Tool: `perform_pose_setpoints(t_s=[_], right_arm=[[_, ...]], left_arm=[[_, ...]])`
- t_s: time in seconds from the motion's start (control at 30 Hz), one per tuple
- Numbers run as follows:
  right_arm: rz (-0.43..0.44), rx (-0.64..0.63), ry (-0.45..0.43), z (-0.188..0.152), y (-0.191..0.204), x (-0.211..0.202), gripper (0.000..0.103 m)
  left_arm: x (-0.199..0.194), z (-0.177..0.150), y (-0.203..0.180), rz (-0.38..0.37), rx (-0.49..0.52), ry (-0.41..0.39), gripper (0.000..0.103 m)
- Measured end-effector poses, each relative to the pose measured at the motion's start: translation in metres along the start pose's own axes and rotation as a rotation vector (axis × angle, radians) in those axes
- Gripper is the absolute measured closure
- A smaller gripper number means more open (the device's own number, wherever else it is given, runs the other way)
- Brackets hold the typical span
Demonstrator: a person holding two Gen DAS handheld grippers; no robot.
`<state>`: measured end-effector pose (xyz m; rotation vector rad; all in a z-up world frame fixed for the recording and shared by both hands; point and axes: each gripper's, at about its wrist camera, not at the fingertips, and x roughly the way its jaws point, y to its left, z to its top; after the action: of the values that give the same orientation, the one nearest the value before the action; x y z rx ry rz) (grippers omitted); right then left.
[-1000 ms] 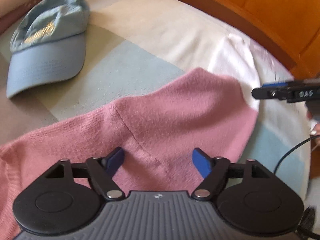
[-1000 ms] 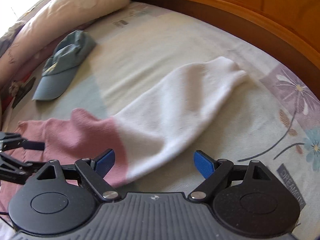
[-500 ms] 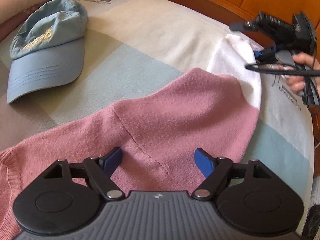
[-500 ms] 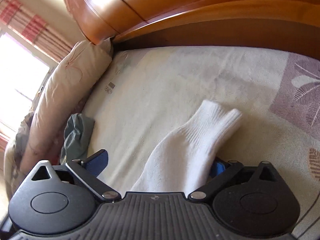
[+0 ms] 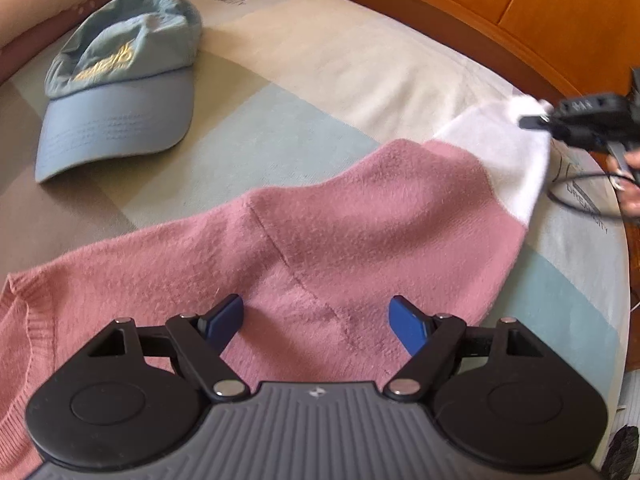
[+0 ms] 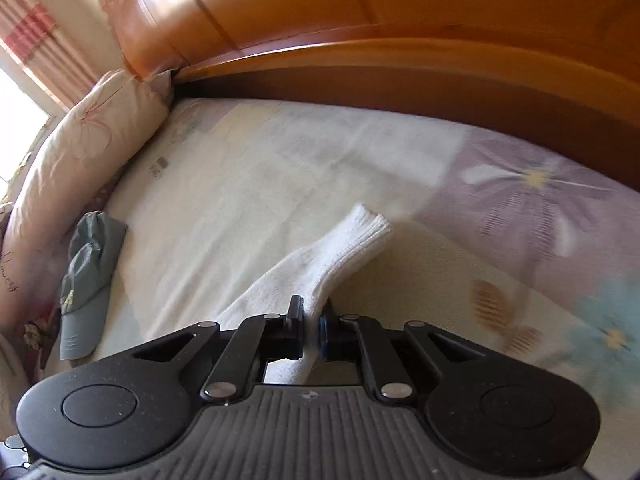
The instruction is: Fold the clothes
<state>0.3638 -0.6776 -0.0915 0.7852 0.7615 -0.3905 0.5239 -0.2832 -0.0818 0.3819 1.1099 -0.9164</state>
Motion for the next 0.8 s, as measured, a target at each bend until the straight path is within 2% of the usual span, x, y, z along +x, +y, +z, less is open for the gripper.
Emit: perform_pose_setpoints(t_s=[0.07, 0.17, 0.23, 0.3, 0.4, 0.53, 0.6, 0.67, 0.8], right_arm=[[-0.031, 0.033, 0.035, -0.007, -0.010, -0.008, 0.084], [-0.054, 0.059, 0.107, -0.019, -0.016, -0.021, 0.084], [-0.066, -0.009, 0.164, -0.023, -0.002, -0.032, 0.081], [-0.040, -0.136, 0.187, -0.025, 0.024, -0.037, 0.079], [0.089, -0.359, 0.207, -0.023, 0.078, -0.024, 0.071], [0.362, -0.553, 0.298, -0.027, 0.154, 0.036, 0.069], [0.458, -0.656, 0.371, -0.035, 0.189, 0.073, 0.069], [0.522, -0.741, 0.464, -0.039, 0.217, 0.109, 0.069], [0.578, -0.864, 0.668, -0.041, 0.250, 0.160, 0.063]], left_arm=[[-0.002, -0.001, -0.001, 0.001, -0.002, 0.001, 0.023], [-0.008, -0.001, 0.004, 0.003, -0.012, -0.006, 0.023], [-0.015, -0.004, 0.006, 0.006, -0.027, -0.016, 0.023], [-0.020, -0.007, 0.011, 0.013, -0.043, -0.015, 0.023], [-0.027, -0.014, 0.013, 0.058, -0.054, -0.020, 0.023], [-0.035, -0.025, 0.024, 0.087, -0.110, -0.022, 0.023], [-0.040, -0.032, 0.032, 0.093, -0.139, -0.018, 0.023], [-0.044, -0.041, 0.039, 0.103, -0.156, -0.015, 0.023], [-0.050, -0.059, 0.048, 0.105, -0.205, -0.022, 0.024]])
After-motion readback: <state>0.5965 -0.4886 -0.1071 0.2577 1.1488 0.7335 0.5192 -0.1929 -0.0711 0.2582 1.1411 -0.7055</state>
